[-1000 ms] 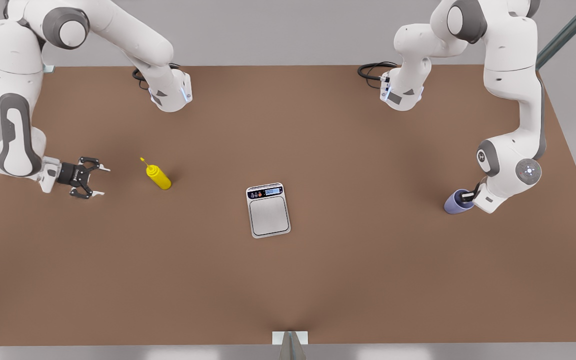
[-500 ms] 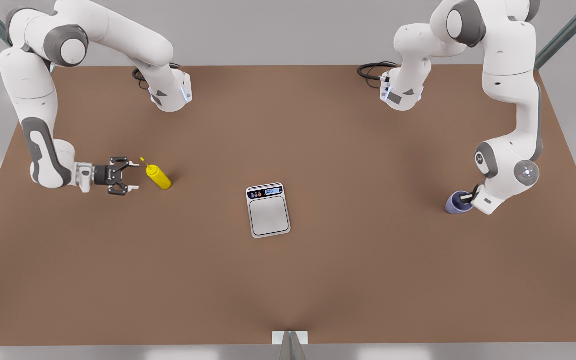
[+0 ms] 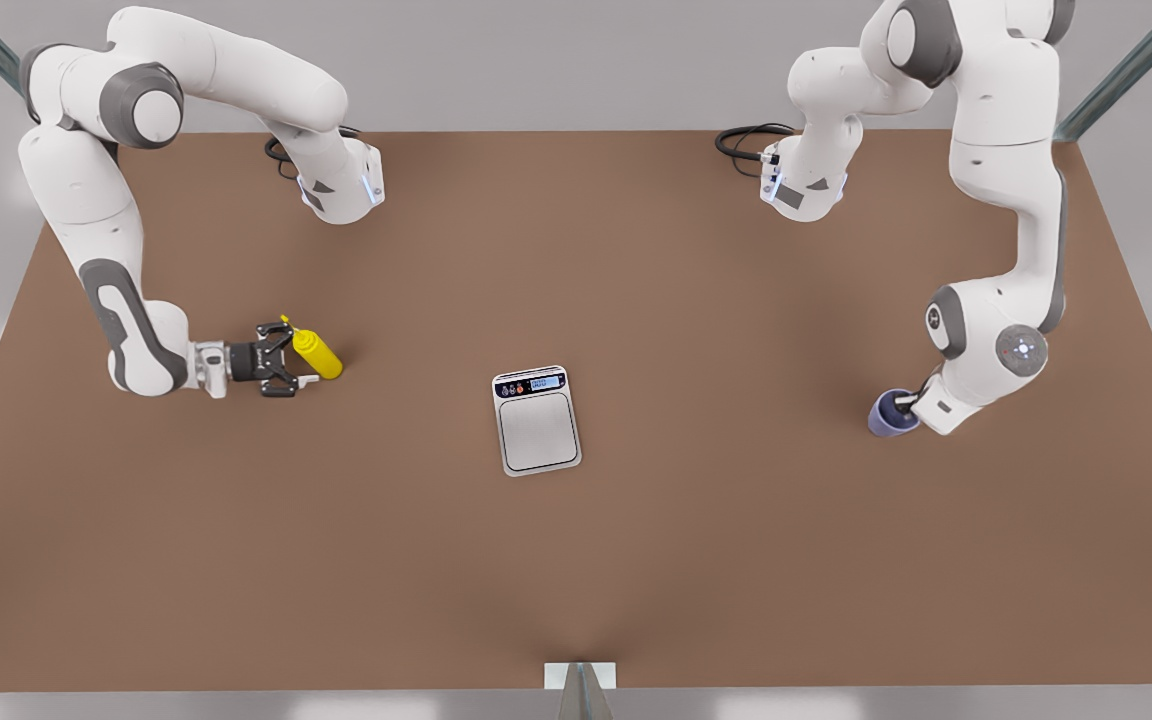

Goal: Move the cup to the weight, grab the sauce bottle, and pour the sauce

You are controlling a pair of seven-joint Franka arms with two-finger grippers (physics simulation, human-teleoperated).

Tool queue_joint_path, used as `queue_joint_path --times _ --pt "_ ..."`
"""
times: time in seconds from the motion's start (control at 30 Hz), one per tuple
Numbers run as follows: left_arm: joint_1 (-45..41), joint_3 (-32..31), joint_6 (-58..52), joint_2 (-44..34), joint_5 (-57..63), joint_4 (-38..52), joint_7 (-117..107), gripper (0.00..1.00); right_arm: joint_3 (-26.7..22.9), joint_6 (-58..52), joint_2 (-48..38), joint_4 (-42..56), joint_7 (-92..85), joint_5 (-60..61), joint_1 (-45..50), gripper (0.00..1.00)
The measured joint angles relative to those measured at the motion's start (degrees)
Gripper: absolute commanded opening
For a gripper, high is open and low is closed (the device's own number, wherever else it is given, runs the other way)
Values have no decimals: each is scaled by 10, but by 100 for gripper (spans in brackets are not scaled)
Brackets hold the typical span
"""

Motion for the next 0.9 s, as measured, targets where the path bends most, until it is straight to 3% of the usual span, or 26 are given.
queue_joint_path --times 0.13,0.53,0.6,0.63,0.9 --pt "-7 -41 -5 -2 -19 9 -9 24 13 -1 0 0 0 0 0 100" --pt "-220 -62 -10 53 -43 106 -305 25 26 -11 6 9 4 12 12 100" --pt "-256 -63 -11 72 -51 137 -363 25 25 -11 7 9 4 12 12 60" --pt "-275 -63 -11 77 -55 151 -395 25 25 -11 7 9 4 12 12 53" --pt "-382 -63 -75 181 -77 356 -611 24 25 -13 10 10 4 12 11 50"
